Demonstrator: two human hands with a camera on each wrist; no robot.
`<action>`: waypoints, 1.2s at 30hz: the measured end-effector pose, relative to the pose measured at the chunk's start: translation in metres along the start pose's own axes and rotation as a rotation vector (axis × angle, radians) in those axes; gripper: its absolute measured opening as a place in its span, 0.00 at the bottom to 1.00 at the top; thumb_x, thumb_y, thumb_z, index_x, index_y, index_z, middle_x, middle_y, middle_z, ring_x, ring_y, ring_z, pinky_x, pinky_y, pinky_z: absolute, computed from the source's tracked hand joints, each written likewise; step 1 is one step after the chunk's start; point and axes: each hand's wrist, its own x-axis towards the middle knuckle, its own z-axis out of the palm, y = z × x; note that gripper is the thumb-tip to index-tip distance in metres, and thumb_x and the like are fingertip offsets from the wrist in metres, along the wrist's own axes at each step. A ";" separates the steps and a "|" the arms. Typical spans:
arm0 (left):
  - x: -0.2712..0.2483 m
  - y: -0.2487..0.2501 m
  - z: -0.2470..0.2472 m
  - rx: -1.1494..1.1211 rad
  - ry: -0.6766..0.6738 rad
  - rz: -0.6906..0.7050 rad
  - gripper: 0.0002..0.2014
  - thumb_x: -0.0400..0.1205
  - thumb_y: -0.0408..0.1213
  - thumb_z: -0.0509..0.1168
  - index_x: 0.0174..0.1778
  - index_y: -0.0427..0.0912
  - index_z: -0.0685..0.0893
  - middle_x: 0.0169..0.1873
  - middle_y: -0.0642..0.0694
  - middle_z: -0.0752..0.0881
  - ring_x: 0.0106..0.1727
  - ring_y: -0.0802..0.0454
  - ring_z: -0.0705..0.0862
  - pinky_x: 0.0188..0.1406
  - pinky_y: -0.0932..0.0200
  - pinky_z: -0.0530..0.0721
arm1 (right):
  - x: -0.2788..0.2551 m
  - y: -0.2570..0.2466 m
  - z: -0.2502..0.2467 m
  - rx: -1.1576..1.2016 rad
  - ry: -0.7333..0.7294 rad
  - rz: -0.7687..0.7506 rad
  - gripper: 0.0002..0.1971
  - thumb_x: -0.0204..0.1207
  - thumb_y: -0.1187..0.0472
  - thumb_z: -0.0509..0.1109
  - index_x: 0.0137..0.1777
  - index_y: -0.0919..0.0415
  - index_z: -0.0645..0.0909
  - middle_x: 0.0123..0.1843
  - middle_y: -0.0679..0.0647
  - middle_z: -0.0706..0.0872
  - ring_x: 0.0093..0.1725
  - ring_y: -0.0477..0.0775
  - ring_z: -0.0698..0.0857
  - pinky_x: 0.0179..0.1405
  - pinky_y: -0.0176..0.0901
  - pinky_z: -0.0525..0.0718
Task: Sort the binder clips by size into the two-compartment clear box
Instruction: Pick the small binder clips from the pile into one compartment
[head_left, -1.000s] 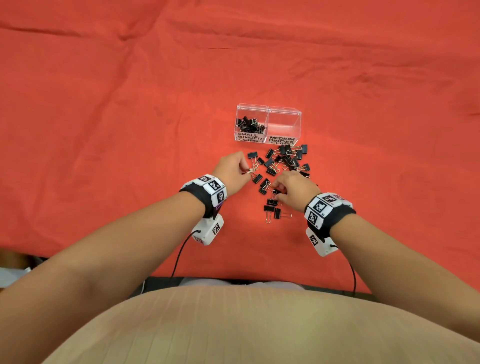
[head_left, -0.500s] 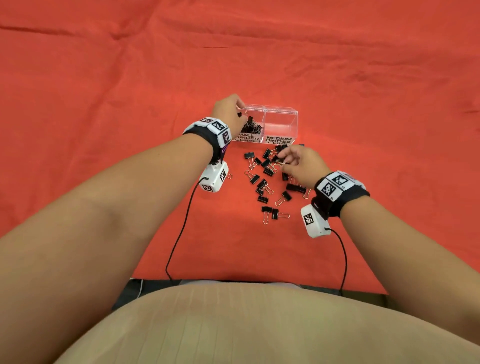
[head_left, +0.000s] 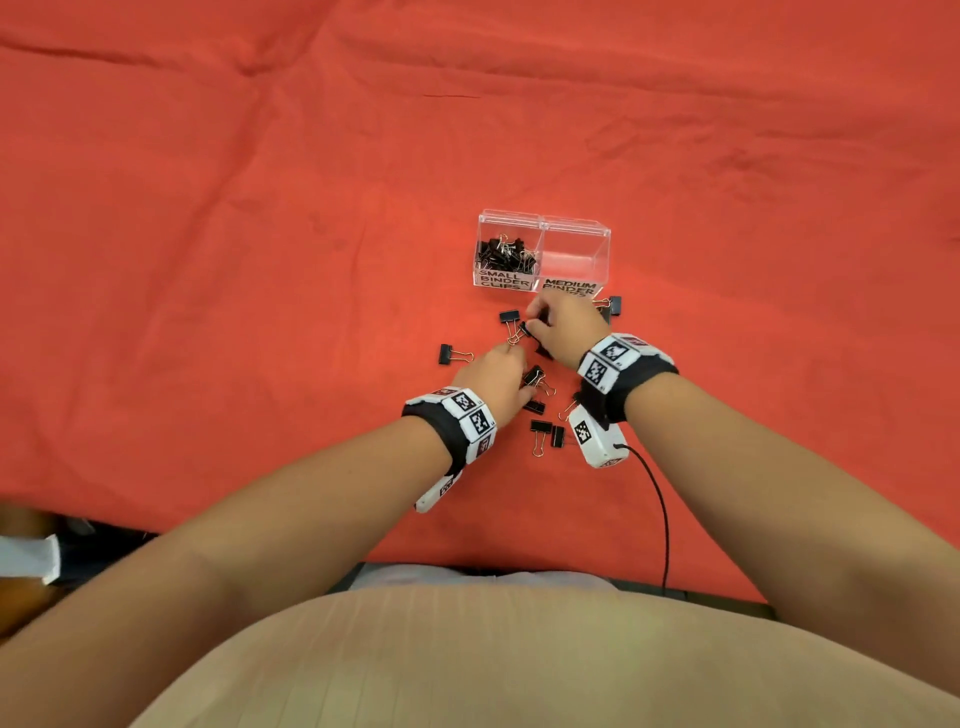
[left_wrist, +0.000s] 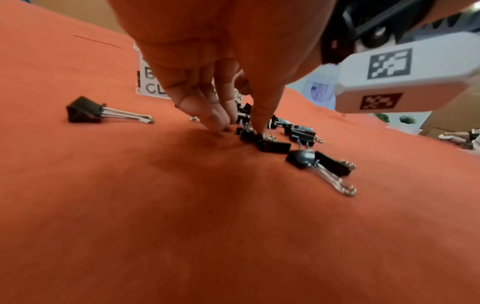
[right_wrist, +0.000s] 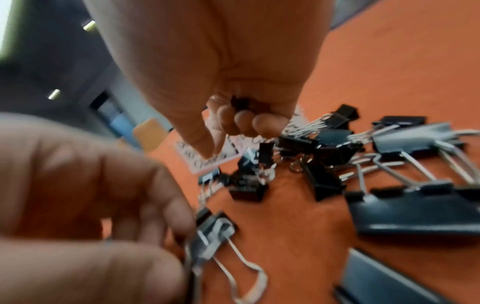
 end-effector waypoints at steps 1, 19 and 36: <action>0.000 0.000 0.002 0.010 -0.003 0.000 0.18 0.80 0.46 0.66 0.60 0.39 0.77 0.60 0.41 0.79 0.61 0.39 0.81 0.54 0.45 0.81 | 0.001 0.000 0.005 -0.061 -0.026 -0.021 0.07 0.77 0.61 0.66 0.53 0.57 0.81 0.45 0.52 0.86 0.43 0.54 0.84 0.47 0.47 0.83; 0.003 -0.023 -0.018 -0.469 0.174 -0.150 0.05 0.73 0.31 0.69 0.36 0.42 0.79 0.29 0.52 0.79 0.33 0.51 0.78 0.35 0.57 0.80 | 0.012 -0.025 -0.035 0.110 0.017 0.035 0.08 0.75 0.59 0.70 0.40 0.58 0.74 0.32 0.47 0.78 0.31 0.46 0.76 0.27 0.33 0.72; 0.074 -0.013 -0.103 -0.388 0.364 -0.139 0.08 0.81 0.31 0.65 0.54 0.41 0.85 0.42 0.48 0.83 0.41 0.52 0.81 0.47 0.57 0.86 | 0.001 -0.013 -0.049 0.143 0.129 0.099 0.10 0.79 0.69 0.59 0.45 0.60 0.83 0.39 0.48 0.83 0.25 0.43 0.75 0.19 0.28 0.73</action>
